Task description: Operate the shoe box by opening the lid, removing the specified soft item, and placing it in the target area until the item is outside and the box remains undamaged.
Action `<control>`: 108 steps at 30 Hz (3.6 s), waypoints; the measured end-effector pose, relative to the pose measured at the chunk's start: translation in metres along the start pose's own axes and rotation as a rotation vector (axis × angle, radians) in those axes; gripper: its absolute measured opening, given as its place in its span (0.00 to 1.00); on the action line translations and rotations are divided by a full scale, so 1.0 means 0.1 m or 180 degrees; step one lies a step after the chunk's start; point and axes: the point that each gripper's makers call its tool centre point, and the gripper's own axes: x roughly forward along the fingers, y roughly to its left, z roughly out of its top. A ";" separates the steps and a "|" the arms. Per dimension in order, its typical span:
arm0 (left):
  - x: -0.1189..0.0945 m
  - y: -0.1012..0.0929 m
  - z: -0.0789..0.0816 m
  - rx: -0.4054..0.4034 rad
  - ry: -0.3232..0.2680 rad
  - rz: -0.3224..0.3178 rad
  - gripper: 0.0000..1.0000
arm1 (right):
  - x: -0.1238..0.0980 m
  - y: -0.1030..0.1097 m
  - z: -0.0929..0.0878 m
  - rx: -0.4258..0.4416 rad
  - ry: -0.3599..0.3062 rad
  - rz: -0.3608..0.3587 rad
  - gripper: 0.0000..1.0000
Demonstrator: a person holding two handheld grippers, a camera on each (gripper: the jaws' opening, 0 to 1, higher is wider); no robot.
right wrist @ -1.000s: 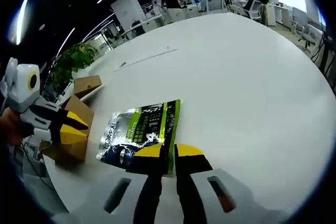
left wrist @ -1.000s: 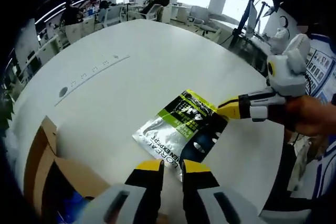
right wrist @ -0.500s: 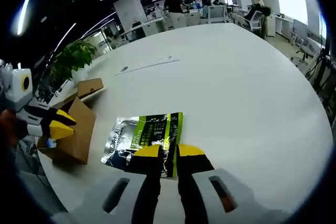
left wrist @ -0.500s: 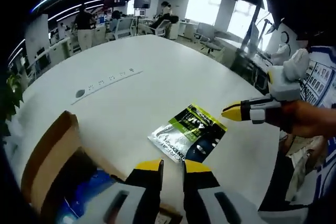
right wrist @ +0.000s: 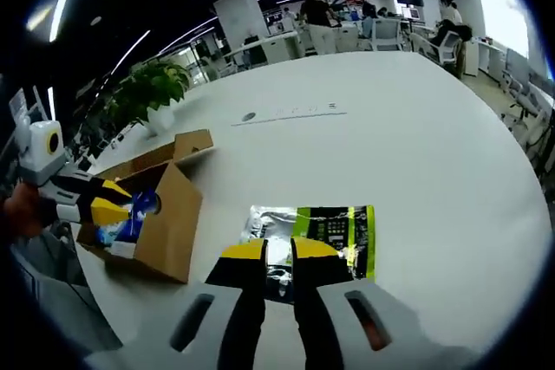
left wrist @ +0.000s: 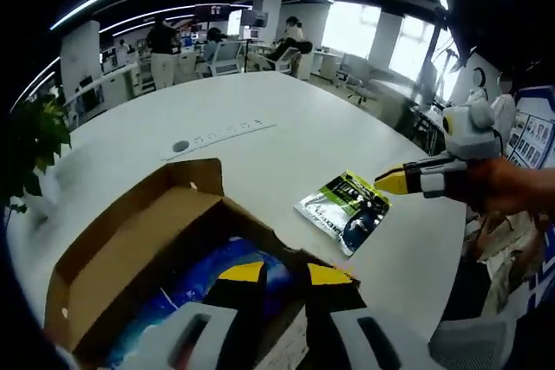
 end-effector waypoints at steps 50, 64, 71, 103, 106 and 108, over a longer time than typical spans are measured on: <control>-1.56 1.03 -1.04 -0.0910 -0.0472 0.0815 0.18 | 0.85 2.28 0.04 -0.0724 0.0353 0.1089 0.12; -1.73 1.16 -1.18 -0.1075 -0.0523 0.0915 0.18 | 1.20 2.43 -0.03 -0.0723 0.0564 0.1073 0.18; -1.81 1.22 -1.19 -0.1104 -0.0552 0.0950 0.18 | 1.33 2.43 -0.13 -0.0669 0.0718 0.0988 0.17; -1.72 1.21 -1.32 -0.1255 -0.0490 0.0934 0.18 | 1.15 2.44 0.03 -0.0312 0.0481 0.0921 0.00; -1.70 1.18 -1.31 -0.1274 -0.0497 0.0917 0.18 | 1.02 2.39 0.07 -0.0336 0.0346 0.0805 0.00; -1.68 1.15 -1.29 -0.1280 -0.0502 0.0900 0.18 | 0.97 2.36 0.11 -0.0164 0.0251 0.0801 0.00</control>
